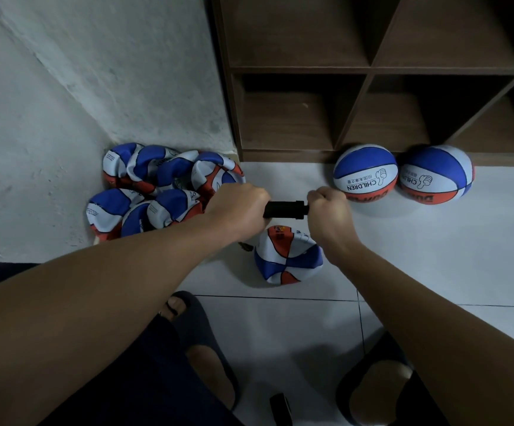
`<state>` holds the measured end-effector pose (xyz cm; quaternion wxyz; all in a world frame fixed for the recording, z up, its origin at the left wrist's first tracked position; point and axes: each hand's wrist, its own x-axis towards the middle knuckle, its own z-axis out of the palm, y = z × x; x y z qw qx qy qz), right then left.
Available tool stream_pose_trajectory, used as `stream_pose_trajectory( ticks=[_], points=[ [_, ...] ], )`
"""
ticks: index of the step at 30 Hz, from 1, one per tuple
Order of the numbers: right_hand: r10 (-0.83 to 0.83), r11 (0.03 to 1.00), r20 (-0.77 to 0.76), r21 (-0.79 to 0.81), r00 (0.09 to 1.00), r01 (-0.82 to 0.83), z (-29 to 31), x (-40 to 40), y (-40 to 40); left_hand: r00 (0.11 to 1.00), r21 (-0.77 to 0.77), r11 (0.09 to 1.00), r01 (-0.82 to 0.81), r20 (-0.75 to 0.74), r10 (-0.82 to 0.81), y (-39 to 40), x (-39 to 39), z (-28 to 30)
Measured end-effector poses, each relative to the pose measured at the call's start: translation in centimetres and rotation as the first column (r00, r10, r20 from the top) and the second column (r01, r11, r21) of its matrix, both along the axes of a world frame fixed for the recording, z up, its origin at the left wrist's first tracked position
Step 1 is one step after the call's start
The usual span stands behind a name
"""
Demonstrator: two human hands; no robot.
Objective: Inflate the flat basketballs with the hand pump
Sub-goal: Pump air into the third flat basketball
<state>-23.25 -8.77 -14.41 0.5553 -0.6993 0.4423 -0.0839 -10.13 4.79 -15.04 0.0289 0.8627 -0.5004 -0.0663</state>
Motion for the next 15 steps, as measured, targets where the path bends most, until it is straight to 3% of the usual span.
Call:
stream_pose_trajectory(
  ticks=[3, 8, 15],
  points=[
    [0.018, 1.000, -0.030, -0.004, 0.999, -0.018, 0.2, -0.5, -1.2, 1.000, 0.003, 1.000, 0.013, 0.014, -0.013, 0.3, 0.3, 0.0],
    [-0.147, 0.988, -0.062, 0.041, 0.987, 0.149, 0.7, -3.0, -5.7, 0.998, 0.050, 0.997, -0.057, 0.026, 0.055, 2.4, 2.6, -0.2],
    [-0.111, 0.991, -0.064, 0.074, 0.992, 0.115, -0.4, -3.6, -3.8, 1.000, 0.082, 0.997, -0.013, -0.004, 0.014, 1.6, 1.3, 0.4]
  ],
)
